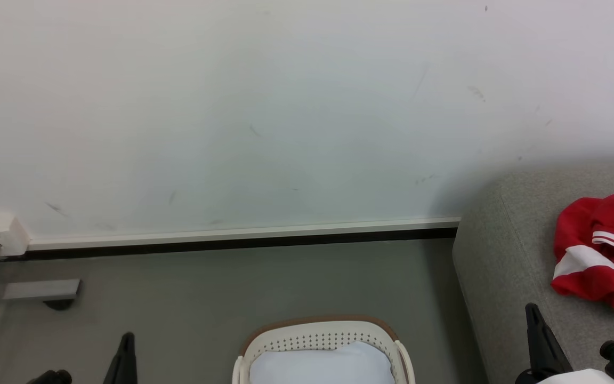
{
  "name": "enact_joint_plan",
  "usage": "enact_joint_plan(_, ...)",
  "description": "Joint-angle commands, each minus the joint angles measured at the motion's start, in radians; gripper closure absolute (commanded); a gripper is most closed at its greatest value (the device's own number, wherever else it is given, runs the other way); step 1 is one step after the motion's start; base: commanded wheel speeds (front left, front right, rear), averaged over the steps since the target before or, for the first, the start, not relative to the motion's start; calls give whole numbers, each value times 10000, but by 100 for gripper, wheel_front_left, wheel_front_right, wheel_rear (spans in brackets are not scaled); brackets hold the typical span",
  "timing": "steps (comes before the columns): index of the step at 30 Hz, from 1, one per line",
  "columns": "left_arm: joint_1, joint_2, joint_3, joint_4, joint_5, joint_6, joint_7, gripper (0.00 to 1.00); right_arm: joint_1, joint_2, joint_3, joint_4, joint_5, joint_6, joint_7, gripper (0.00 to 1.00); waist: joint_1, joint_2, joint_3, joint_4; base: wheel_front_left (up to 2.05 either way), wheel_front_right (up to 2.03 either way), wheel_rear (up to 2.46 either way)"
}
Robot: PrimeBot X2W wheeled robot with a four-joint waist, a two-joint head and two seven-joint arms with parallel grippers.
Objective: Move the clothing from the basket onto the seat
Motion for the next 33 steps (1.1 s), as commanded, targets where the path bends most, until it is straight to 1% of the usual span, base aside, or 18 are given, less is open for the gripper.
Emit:
enact_joint_plan(1,-278,47,57,-177,-285,-38,59,100,-234,-3,-75,-176,275,-4,46,100,0,0,3,3,0,0,0)
enact_joint_plan(16,-425,-21,123,-370,-2471,-55,621,100,-287,17,-448,-334,2272,-6,612,100,0,0,80,73,0,0,0)
enact_joint_plan(33,-567,-84,204,-556,-4535,-79,1179,100,-344,38,-812,-472,4189,-9,1167,100,0,0,167,153,0,0,0)
